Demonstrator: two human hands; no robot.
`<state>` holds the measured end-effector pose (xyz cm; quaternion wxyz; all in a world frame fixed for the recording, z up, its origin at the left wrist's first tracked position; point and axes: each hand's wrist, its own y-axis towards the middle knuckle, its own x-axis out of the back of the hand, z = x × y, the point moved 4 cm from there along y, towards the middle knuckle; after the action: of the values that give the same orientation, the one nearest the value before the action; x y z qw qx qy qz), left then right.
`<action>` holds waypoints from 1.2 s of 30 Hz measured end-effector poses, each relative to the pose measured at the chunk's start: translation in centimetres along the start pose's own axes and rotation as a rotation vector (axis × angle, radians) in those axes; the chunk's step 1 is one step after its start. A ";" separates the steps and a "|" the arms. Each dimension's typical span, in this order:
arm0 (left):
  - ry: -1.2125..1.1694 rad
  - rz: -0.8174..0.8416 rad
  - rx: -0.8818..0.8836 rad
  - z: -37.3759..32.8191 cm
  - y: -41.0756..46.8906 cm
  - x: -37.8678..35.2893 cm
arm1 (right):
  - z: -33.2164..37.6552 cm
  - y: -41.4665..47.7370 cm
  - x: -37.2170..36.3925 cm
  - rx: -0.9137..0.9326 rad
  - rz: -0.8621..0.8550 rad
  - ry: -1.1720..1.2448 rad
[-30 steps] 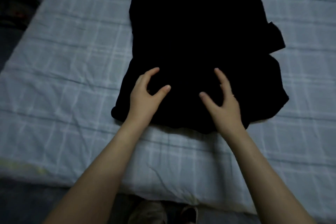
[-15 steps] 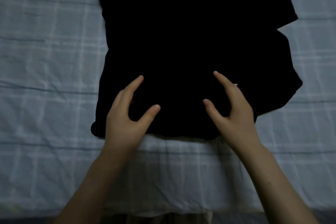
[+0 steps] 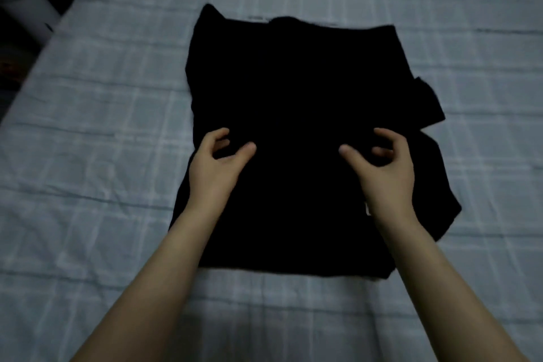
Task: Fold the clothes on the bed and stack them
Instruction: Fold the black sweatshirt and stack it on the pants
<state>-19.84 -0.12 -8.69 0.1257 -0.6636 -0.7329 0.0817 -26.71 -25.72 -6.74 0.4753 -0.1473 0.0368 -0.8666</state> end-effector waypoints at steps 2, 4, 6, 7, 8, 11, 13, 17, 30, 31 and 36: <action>-0.255 -0.071 0.042 -1.0 1.4 0.2 | 1.0 1.9 -1.1 -0.160 0.004 0.485; 0.069 -0.248 -0.216 -1.6 0.4 1.3 | 1.3 1.9 -1.7 -0.115 -0.032 0.608; 0.464 -0.226 -0.578 -1.2 -1.6 0.5 | 0.8 0.9 -2.1 0.149 -0.080 0.225; 0.608 -0.112 -0.709 -0.4 -2.3 -0.7 | 0.3 0.2 -2.9 0.315 -0.038 -0.029; 0.735 0.026 -0.769 0.6 -2.4 -2.0 | -0.7 -0.3 -4.0 0.447 0.058 -0.290; 1.192 0.247 -0.687 3.7 -0.5 -5.2 | -5.1 0.4 -6.7 0.544 0.245 -0.981; 1.354 0.323 -0.617 5.4 1.2 -6.2 | -7.3 1.5 -7.1 0.478 0.283 -1.166; 1.392 0.377 -0.565 6.7 1.8 -6.6 | -7.5 2.1 -7.3 0.458 0.317 -1.221; 1.282 0.374 -0.458 8.2 -3.9 -3.2 | -9.0 -4.6 -4.2 0.272 0.270 -1.249; 1.193 0.343 -0.424 7.7 -5.3 -2.5 | -8.6 -6.0 -3.3 0.270 0.236 -1.202; 0.657 0.152 -0.367 8.1 -16.4 1.1 | -9.2 -15.1 3.7 0.177 -0.025 -0.722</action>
<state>-37.88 -0.39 -11.65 0.2267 -0.7182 -0.6048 -0.2588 -43.51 -21.32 -11.62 0.4579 -0.4025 -0.2100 -0.7643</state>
